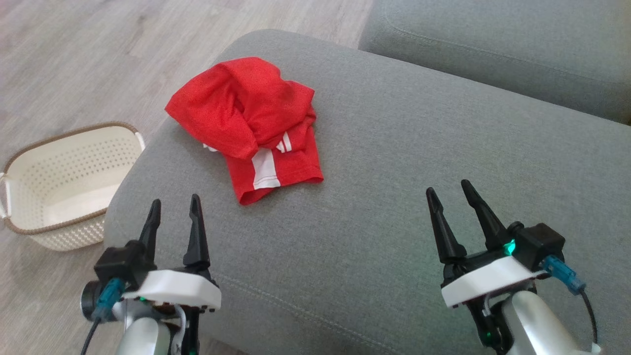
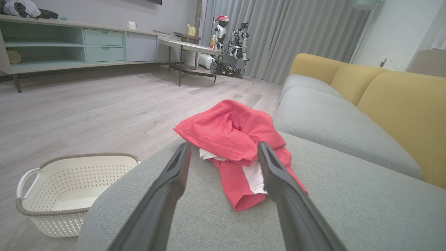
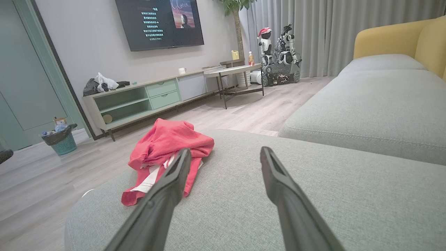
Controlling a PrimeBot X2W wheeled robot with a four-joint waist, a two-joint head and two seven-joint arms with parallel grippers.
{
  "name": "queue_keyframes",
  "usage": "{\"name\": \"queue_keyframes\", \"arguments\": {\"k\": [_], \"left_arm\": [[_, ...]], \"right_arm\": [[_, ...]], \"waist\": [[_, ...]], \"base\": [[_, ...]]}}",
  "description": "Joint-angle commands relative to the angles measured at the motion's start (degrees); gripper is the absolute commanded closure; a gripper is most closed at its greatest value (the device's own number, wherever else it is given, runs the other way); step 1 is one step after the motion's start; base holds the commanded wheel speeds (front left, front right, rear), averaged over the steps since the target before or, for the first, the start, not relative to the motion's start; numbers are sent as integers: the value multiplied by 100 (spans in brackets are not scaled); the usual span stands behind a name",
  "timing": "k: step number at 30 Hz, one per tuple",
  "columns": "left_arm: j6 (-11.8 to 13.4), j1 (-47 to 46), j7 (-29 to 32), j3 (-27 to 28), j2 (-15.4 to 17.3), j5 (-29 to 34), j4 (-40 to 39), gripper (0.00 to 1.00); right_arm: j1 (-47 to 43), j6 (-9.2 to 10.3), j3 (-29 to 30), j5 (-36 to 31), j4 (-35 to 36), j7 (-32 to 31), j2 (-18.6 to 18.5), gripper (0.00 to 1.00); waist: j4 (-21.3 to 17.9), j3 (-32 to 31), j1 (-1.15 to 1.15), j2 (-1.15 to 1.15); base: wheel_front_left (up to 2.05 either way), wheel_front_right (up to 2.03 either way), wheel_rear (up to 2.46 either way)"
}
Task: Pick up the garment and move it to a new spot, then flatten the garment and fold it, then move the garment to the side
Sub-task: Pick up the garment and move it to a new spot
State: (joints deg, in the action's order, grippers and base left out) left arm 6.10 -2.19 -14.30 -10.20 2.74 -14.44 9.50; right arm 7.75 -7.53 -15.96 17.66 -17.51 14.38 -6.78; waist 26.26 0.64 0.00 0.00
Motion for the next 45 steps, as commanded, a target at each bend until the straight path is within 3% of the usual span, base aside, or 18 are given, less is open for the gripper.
{"name": "queue_keyframes", "arguments": {"k": [1, 12, 18, 23, 28, 43, 44, 45], "left_arm": [[28, -157, -70, 249, 14, -13, -226, 0], [-54, -388, -70, 558, 14, -139, -227, 0], [-244, -967, -70, 806, 14, -87, 32, 0], [-407, -1803, -63, 918, 113, -59, 763, 0], [-483, -3004, 394, 1037, 351, -234, 1599, 0], [-298, -4876, 1393, 988, 1002, -108, 3384, 0], [-284, -4935, 1430, 988, 1015, -114, 3503, 5], [-265, -4986, 1458, 987, 1029, -114, 3609, 61]], "right_arm": [[145, 4, -115, 34, 150, 62, 8, 0], [244, 4, -65, 12, 256, 62, -63, 0], [359, 4, 370, -65, 593, 62, -203, 0], [452, 4, 980, -220, 1086, 35, -310, 0], [471, 4, 1374, -273, 1666, -160, -522, 0], [530, 4, 1360, -220, 2235, -360, -767, 0], [535, 4, 1354, -215, 2237, -359, -774, 0], [536, 4, 1351, -209, 2235, -356, -776, 0]], "waist": [[-53, 2, 0, 0], [-466, 327, 0, 0], [-744, 869, 0, 0], [-969, 1472, 0, 0], [-1163, 2033, 0, 0], [-1462, 2723, 0, 0], [-1474, 2736, 0, 0], [-1484, 2744, 0, 0]], "base": [[0, 0, 0], [0, 0, 0], [0, 0, 0], [0, 0, 0], [0, 0, 0], [0, 0, 0], [0, 0, 0], [0, 0, 0]]}}
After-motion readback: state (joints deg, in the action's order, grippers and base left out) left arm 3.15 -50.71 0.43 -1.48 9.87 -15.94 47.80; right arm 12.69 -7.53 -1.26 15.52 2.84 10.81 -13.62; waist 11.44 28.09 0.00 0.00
